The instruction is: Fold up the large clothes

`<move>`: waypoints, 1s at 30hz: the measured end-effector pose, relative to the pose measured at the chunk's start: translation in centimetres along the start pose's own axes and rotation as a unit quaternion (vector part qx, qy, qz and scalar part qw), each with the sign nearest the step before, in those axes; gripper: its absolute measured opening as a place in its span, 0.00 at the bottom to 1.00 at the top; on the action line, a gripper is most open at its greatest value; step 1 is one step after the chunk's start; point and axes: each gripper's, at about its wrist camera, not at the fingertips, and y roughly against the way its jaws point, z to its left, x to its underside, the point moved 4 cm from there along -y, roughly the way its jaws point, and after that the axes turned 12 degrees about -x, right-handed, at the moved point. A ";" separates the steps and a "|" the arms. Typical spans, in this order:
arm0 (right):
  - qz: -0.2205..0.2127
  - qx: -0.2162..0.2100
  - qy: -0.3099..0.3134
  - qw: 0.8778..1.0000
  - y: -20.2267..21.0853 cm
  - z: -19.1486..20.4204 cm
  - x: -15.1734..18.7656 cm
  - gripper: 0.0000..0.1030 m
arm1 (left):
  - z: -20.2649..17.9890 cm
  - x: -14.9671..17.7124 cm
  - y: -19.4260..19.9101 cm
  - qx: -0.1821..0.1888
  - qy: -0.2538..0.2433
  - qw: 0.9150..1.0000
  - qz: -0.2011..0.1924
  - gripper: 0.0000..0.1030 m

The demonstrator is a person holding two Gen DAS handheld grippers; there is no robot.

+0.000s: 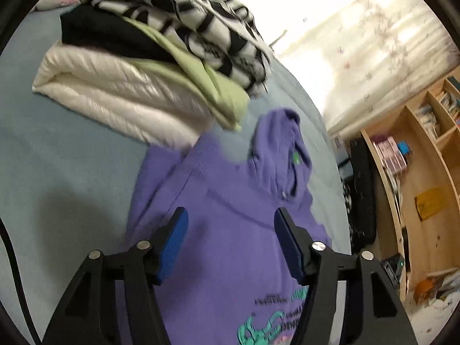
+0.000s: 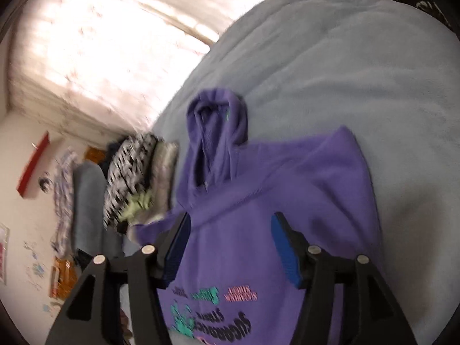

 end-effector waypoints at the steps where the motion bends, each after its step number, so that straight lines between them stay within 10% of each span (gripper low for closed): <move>1: -0.002 0.013 0.006 1.000 -0.2 -0.2 -0.4 0.58 | 0.2 -0.5 -0.2 -0.012 -0.003 1.000 -0.006 0.62; 8: 0.029 0.150 0.128 0.980 -2.2 -1.7 -1.4 0.59 | 0.7 -0.5 -4.3 -0.099 -0.089 0.991 0.015 0.62; 17: 0.061 0.170 0.133 0.974 -5.1 -5.0 -2.9 0.59 | -0.3 -1.4 -8.6 -0.147 -0.148 0.978 0.009 0.62; 21: 0.073 0.173 0.151 0.970 -7.0 -4.7 -2.7 0.58 | -1.9 -0.9 -9.4 -0.157 -0.184 0.970 -0.009 0.33; 23: 0.079 0.195 0.180 0.961 -7.8 -4.3 -2.0 0.42 | -2.8 -0.5 -9.3 -0.168 -0.202 0.965 -0.019 0.17; 24: 0.080 0.216 0.202 0.952 -8.0 -4.0 -1.6 0.18 | -3.3 -0.4 -9.2 -0.176 -0.210 0.961 -0.030 0.14; 30: -0.022 0.191 0.210 0.959 -3.1 -1.6 -2.5 0.08 | -5.9 -0.5 -7.4 -0.192 -0.244 0.946 -0.090 0.09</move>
